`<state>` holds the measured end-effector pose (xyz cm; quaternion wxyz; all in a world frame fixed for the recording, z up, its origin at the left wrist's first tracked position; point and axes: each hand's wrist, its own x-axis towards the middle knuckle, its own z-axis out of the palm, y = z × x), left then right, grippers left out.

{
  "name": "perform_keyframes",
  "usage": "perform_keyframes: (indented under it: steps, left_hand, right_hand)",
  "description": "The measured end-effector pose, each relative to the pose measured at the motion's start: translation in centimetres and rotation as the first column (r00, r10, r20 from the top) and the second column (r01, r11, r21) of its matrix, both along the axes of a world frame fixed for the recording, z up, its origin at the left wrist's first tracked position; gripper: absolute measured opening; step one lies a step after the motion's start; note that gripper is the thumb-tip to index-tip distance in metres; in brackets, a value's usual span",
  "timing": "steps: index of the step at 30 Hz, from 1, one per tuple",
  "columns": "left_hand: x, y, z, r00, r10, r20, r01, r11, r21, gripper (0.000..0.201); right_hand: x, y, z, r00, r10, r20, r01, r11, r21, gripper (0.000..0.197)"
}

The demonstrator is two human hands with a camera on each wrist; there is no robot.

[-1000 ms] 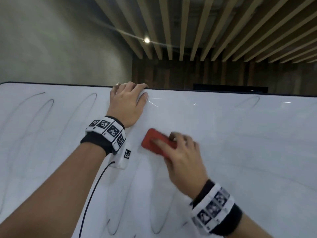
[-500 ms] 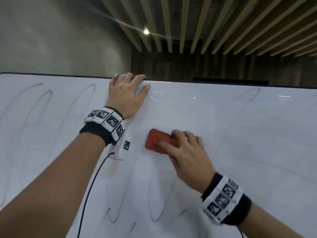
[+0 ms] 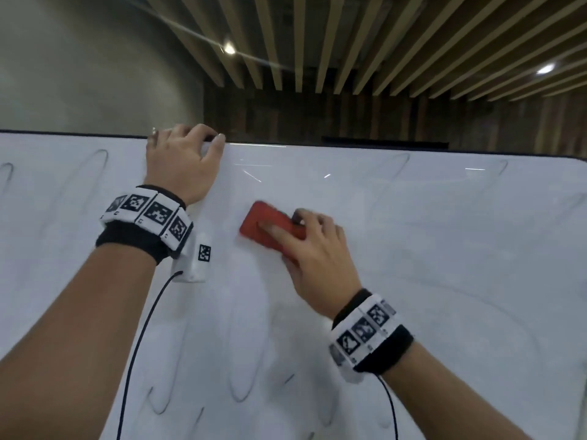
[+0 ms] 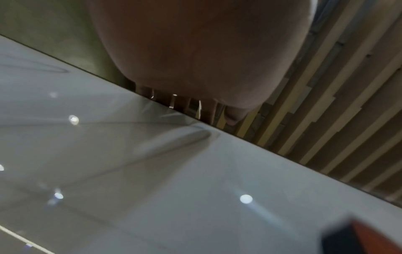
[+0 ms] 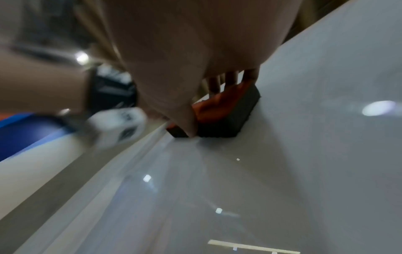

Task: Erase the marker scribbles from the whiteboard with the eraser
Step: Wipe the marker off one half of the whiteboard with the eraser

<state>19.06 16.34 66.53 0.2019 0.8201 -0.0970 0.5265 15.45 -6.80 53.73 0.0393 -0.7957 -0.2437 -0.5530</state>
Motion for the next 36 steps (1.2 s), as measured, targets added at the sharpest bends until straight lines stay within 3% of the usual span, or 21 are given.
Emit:
perform_keyframes:
  steps: [3,5,7,8,9,12,14,15,18,20,22,24,26,28,29,31,34,36]
  left_hand:
    - [-0.9,-3.5,0.1,0.995,-0.071,0.066,0.063,0.990,0.123,0.041]
    - [-1.3,-5.6,-0.3,0.992,-0.113,0.062,0.096,0.968,0.234,0.047]
    - [-1.2,-6.8,-0.8,0.994,-0.108,0.034,0.095,0.960,0.262,0.051]
    - [-1.1,-7.1,-1.0,0.995,-0.091,0.040,0.078,0.962,0.262,0.052]
    - [-0.8,-7.1,-1.3,0.995,-0.075,0.059,0.058,0.964,0.260,0.051]
    - [-0.4,-7.1,-1.7,0.992,-0.068,0.110,0.037,0.965,0.259,0.045]
    - [-0.5,-7.0,-1.7,0.991,-0.079,0.104,0.050,0.965,0.259,0.043]
    - [-0.5,-6.9,-1.6,0.992,-0.083,0.097,0.055,0.963,0.264,0.043]
    - [-0.6,-6.7,-1.6,0.993,-0.088,0.078,0.064,0.962,0.267,0.049]
    - [-0.5,-6.6,-1.6,0.994,-0.083,0.074,0.061,0.962,0.265,0.050]
    - [-0.5,-6.7,-1.6,0.995,-0.073,0.066,0.053,0.962,0.267,0.050]
    - [-0.6,-6.7,-1.5,0.996,-0.063,0.057,0.045,0.961,0.274,0.051]
    - [-0.6,-6.7,-1.5,0.996,-0.064,0.056,0.046,0.959,0.281,0.049]
    - [-0.7,-6.7,-1.6,0.996,-0.064,0.055,0.045,0.957,0.286,0.047]
    - [-0.7,-6.7,-1.6,0.997,-0.061,0.057,0.041,0.956,0.292,0.047]
    - [-0.7,-6.7,-1.7,0.997,-0.045,0.066,0.023,0.954,0.298,0.048]
    - [-0.8,-6.9,-1.9,0.997,-0.040,0.070,0.019,0.959,0.282,0.051]
    - [-0.9,-7.1,-1.9,0.997,-0.043,0.069,0.022,0.960,0.278,0.051]
  right_hand:
    - [-0.3,-7.8,5.7,0.993,-0.091,0.077,0.066,0.958,0.280,0.063]
    - [-0.7,-13.3,8.0,0.983,-0.156,0.094,0.088,0.859,0.504,0.067]
    - [0.0,-14.9,8.6,0.977,-0.189,0.098,0.077,0.744,0.664,0.068]
    - [0.4,-13.8,8.0,0.974,-0.202,0.102,0.082,0.735,0.673,0.066]
    - [0.7,-11.6,6.9,0.973,-0.196,0.124,0.078,0.779,0.622,0.062]
    - [0.6,-3.9,0.6,0.987,-0.098,0.124,0.065,0.968,0.240,0.055]
    - [-0.2,-2.4,-1.7,0.998,-0.044,0.049,0.044,0.999,0.008,0.056]
    - [-0.4,-3.3,-0.9,1.000,-0.022,0.020,0.022,0.999,-0.026,0.055]
    - [-0.2,-8.2,4.3,0.996,-0.042,0.083,0.024,0.978,0.209,0.057]
    - [0.2,-11.0,7.3,0.989,-0.108,0.104,0.051,0.894,0.446,0.060]
    - [0.4,-9.6,6.5,0.977,-0.175,0.120,0.082,0.832,0.548,0.061]
    - [0.3,-4.9,1.4,0.986,-0.131,0.105,0.074,0.901,0.428,0.061]
    - [-0.6,-0.5,-5.7,0.998,-0.053,0.017,0.050,0.985,0.164,0.063]
    - [-1.3,0.4,-9.8,0.996,-0.019,-0.084,0.014,0.998,-0.056,0.066]
    - [-1.1,-0.5,-9.5,0.995,-0.003,-0.101,-0.009,0.994,-0.109,0.064]
    - [-0.7,-3.2,-5.8,0.997,0.012,-0.081,-0.017,0.998,-0.061,0.057]
    - [-0.6,-8.7,1.9,0.999,-0.053,0.008,0.051,0.982,0.182,0.058]
    - [-0.5,-10.7,4.4,0.993,-0.118,0.030,0.099,0.926,0.363,0.061]
